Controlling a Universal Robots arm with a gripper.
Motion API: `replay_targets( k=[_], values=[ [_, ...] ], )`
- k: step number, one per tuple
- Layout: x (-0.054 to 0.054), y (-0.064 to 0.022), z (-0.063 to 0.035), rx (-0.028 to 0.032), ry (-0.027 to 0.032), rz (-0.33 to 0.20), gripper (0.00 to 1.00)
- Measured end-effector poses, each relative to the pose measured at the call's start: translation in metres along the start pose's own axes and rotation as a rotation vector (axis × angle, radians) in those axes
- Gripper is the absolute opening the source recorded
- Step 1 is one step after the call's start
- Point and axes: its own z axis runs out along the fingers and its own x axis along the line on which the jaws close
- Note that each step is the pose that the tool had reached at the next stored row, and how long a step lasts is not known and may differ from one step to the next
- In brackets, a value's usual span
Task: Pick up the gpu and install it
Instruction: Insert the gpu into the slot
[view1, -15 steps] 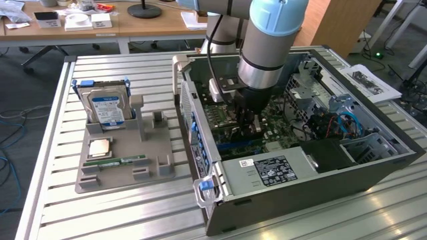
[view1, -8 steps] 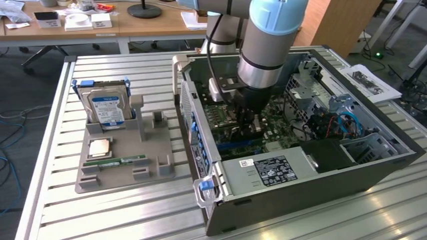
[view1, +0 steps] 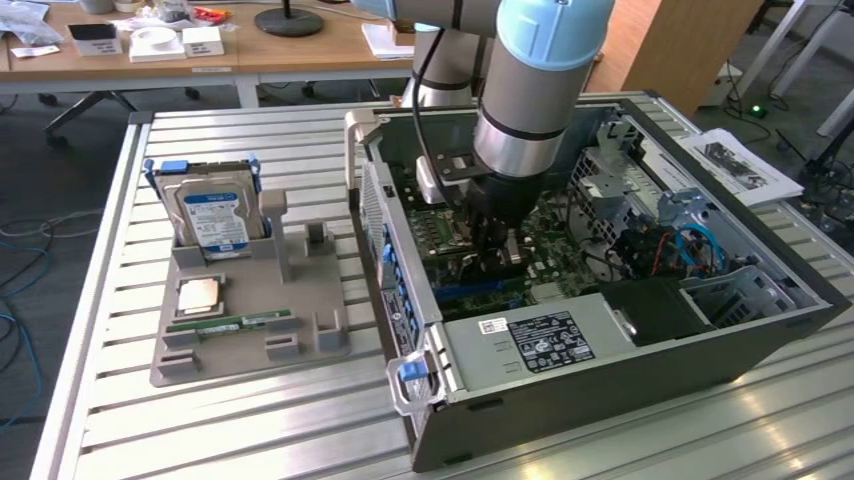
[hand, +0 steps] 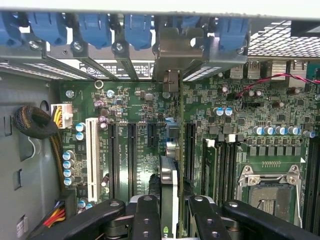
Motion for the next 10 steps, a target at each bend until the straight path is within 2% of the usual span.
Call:
replay_targets(
  k=[10],
  values=[
    [0.0002, -0.0001, 0.0000, 0.0000, -0.0001, 0.000, 0.27]
  ],
)
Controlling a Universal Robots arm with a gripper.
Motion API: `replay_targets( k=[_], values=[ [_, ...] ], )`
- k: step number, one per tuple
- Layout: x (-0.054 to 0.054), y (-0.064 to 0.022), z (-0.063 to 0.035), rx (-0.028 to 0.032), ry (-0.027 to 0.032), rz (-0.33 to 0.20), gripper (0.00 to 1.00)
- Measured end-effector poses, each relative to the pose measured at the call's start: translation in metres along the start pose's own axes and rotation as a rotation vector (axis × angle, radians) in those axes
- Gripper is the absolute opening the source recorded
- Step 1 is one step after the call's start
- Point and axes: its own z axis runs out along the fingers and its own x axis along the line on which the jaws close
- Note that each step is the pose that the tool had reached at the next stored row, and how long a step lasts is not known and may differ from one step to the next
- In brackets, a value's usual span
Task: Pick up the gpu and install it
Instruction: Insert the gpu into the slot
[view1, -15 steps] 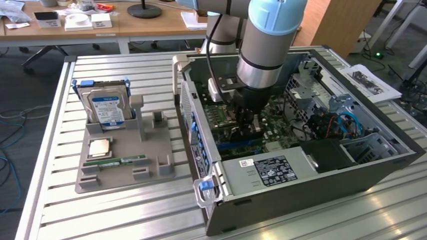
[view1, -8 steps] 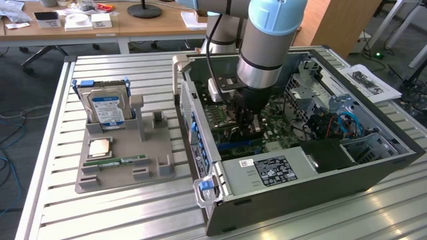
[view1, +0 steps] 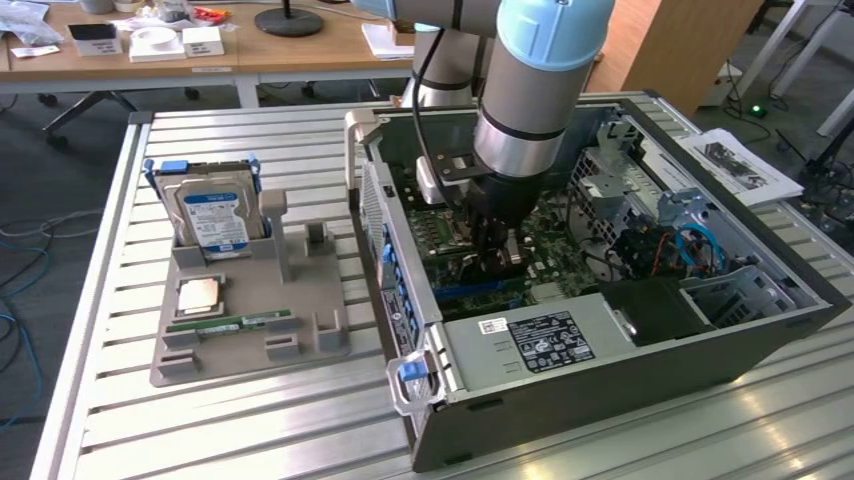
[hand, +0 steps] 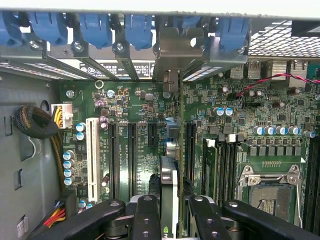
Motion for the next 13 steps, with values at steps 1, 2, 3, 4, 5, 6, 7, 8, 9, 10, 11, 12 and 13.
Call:
replay_targets(
  k=[1, 2, 3, 4, 5, 6, 7, 8, 9, 10, 11, 12, 13],
  values=[
    [0.0000, 0.0000, 0.0000, 0.0000, 0.0000, 0.000, 0.27],
    [0.0000, 0.0000, 0.0000, 0.0000, 0.0000, 0.001, 0.27],
    [0.0000, 0.0000, 0.0000, 0.0000, 0.0001, 0.002, 0.27],
    [0.0000, 0.0000, 0.0000, 0.0001, 0.0001, 0.003, 0.27],
    [0.0000, -0.0001, 0.0000, 0.0003, 0.0003, 0.007, 0.27],
    [0.0000, -0.0001, 0.0000, 0.0006, 0.0005, 0.012, 0.27],
    [0.0000, -0.0002, 0.0000, 0.0010, 0.0007, 0.019, 0.27],
    [0.0000, -0.0002, 0.0000, 0.0011, 0.0008, 0.023, 0.27],
    [0.0000, -0.0003, 0.0000, 0.0012, 0.0008, 0.023, 0.27],
    [0.0000, -0.0003, 0.0000, 0.0012, 0.0009, 0.023, 0.27],
    [0.0000, -0.0003, 0.0000, 0.0012, 0.0009, 0.024, 0.27],
    [0.0000, -0.0003, 0.0000, 0.0012, 0.0009, 0.024, 0.27],
    [0.0000, -0.0003, 0.0000, 0.0012, 0.0009, 0.024, 0.27]
  ],
)
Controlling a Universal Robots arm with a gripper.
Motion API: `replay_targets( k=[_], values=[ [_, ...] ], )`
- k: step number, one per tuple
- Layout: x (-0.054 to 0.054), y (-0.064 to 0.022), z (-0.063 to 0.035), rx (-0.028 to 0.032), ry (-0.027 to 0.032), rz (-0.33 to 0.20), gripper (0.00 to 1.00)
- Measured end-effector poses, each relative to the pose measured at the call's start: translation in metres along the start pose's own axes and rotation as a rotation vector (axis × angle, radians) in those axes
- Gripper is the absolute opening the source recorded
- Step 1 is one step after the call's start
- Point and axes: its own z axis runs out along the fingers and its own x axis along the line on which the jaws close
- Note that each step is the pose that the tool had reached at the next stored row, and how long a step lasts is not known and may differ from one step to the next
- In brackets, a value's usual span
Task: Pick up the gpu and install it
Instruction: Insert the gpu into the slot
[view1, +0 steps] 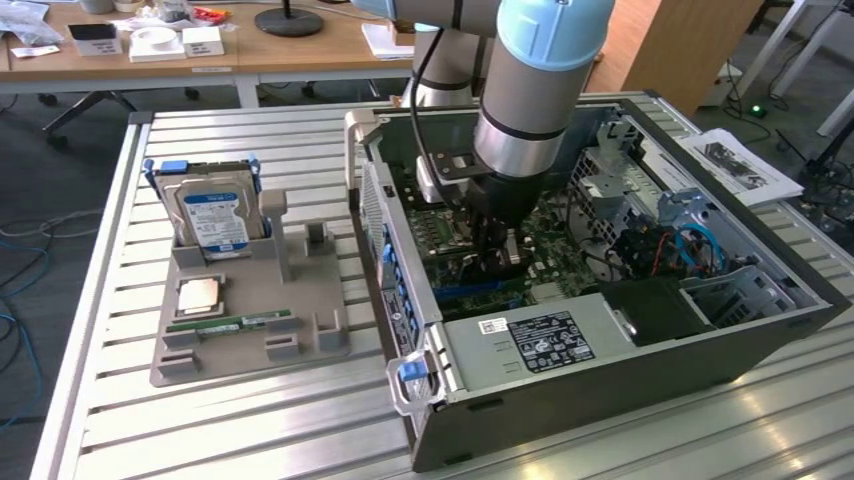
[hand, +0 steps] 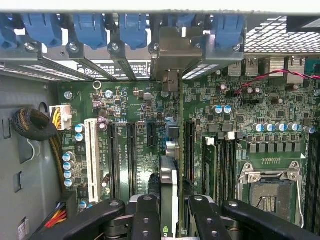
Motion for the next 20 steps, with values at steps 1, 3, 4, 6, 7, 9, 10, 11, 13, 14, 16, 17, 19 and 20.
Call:
replay_targets(
  k=[1, 3, 4, 6, 7, 9, 10, 11, 13, 14, 16, 17, 19, 20],
  values=[
    [0.0000, 0.0000, -0.0001, 0.0000, 0.0004, 0.000, 0.27],
    [-0.0001, -0.0001, -0.0007, 0.0002, 0.0011, 0.002, 0.27],
    [-0.0001, -0.0001, -0.0009, 0.0003, 0.0011, 0.004, 0.27],
    [0.0000, -0.0001, -0.0011, 0.0007, 0.0014, 0.012, 0.27],
    [0.0000, 0.0000, -0.0011, 0.0009, 0.0016, 0.016, 0.27],
    [0.0000, 0.0000, -0.0012, 0.0012, 0.0022, 0.025, 0.27],
    [0.0000, 0.0000, -0.0012, 0.0014, 0.0026, 0.030, 0.27],
    [0.0000, 0.0000, -0.0011, 0.0017, 0.0029, 0.036, 0.27],
    [0.0000, 0.0000, -0.0006, 0.0023, 0.0028, 0.043, 0.27],
    [-0.0003, 0.0000, -0.0004, 0.0024, 0.0029, 0.046, 0.27],
    [-0.0012, 0.0001, 0.0002, 0.0024, 0.0030, 0.047, 0.27],
    [-0.0014, 0.0001, 0.0006, 0.0025, 0.0028, 0.047, 0.27],
    [-0.0018, 0.0001, 0.0010, 0.0024, 0.0030, 0.047, 0.27],
    [-0.0018, 0.0001, 0.0012, 0.0023, 0.0031, 0.047, 0.27]
  ],
)
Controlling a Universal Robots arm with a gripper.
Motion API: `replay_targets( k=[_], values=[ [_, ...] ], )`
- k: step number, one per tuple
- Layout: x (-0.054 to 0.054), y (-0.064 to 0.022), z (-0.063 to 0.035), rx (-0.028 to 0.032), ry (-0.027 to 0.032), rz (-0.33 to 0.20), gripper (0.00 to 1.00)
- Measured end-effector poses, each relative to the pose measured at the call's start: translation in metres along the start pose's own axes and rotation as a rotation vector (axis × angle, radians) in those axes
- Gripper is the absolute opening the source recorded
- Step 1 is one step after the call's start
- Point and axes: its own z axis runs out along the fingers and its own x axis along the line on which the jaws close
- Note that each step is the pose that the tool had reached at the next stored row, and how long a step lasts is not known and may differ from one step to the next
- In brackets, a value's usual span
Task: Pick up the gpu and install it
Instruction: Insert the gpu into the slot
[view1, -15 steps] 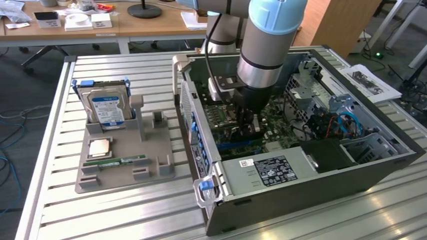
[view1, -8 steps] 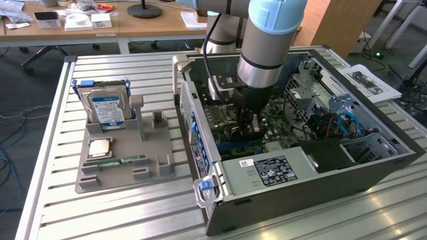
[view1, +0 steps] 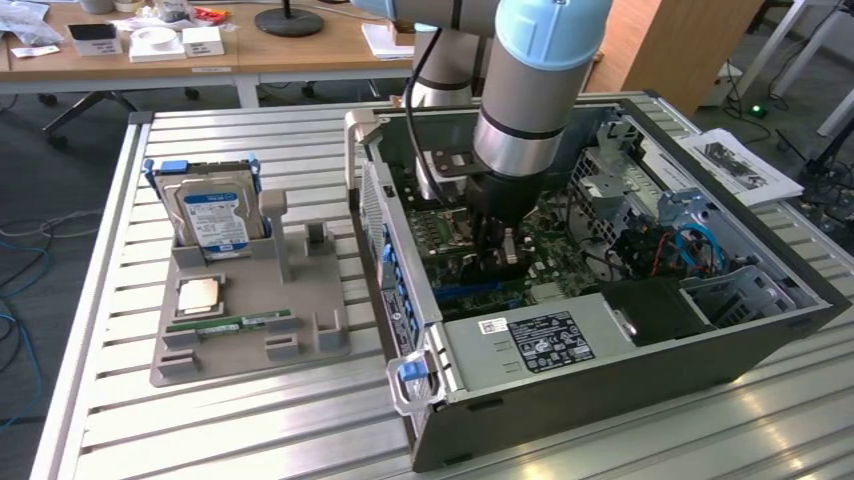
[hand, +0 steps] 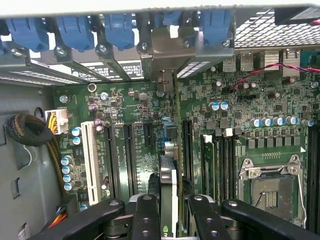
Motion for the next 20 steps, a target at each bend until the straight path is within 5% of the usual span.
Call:
replay_targets(
  k=[20],
  values=[
    [0.0000, 0.0002, 0.0034, 0.0005, 0.0002, 0.006, 0.27]
  ],
)
